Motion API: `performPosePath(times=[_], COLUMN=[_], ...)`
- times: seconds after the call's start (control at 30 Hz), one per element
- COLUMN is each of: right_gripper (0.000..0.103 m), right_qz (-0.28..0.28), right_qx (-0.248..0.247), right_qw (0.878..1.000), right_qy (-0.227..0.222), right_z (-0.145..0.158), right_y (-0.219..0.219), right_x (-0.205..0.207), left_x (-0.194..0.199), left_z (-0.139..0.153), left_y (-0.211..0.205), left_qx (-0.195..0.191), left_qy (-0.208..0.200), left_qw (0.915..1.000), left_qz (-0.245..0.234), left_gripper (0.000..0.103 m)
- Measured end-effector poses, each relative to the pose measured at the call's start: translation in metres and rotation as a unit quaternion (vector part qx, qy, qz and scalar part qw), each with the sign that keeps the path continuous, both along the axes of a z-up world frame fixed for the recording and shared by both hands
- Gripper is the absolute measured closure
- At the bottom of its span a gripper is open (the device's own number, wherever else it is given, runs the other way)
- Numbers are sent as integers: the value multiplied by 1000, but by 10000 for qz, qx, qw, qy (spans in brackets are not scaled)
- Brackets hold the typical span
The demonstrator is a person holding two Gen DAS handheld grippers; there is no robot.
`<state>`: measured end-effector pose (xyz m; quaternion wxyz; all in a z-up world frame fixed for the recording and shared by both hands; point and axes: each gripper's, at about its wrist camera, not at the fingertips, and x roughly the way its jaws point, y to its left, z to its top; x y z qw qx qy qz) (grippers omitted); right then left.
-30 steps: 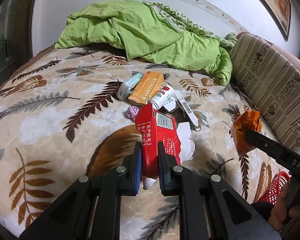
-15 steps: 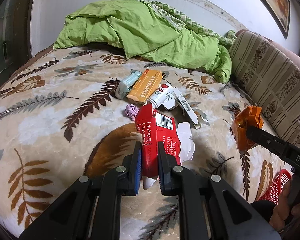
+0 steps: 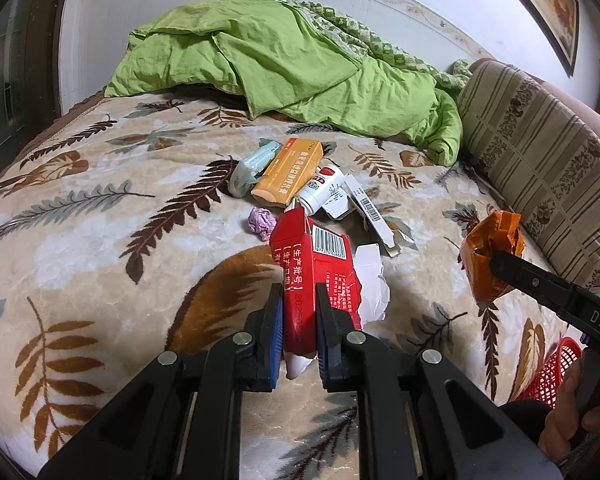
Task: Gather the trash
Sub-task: 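Lift the red box and orange wrapper above the bed with both tools, then carry both items over the red basket and open both tools to drop them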
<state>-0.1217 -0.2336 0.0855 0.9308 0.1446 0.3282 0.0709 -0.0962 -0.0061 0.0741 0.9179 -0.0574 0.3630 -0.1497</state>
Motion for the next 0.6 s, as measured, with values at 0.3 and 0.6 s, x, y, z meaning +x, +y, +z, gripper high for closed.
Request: performPosePath(times=[0.3,0.6], right_gripper=[46,46], right_qz=[-133,-593], right_qx=[320,613], right_qw=[9994,9962], right_qy=[83,163], right_z=[0,16], right_y=[-14,-68], right_x=[-13,-73], left_x=[-11,-34], left_z=[7,37], left_y=[-17,-71], left_qx=[12,-66], left_qy=[-131,-318], left_qw=[9996,9936], left_qz=[-262,-1083], left_gripper=[90,90])
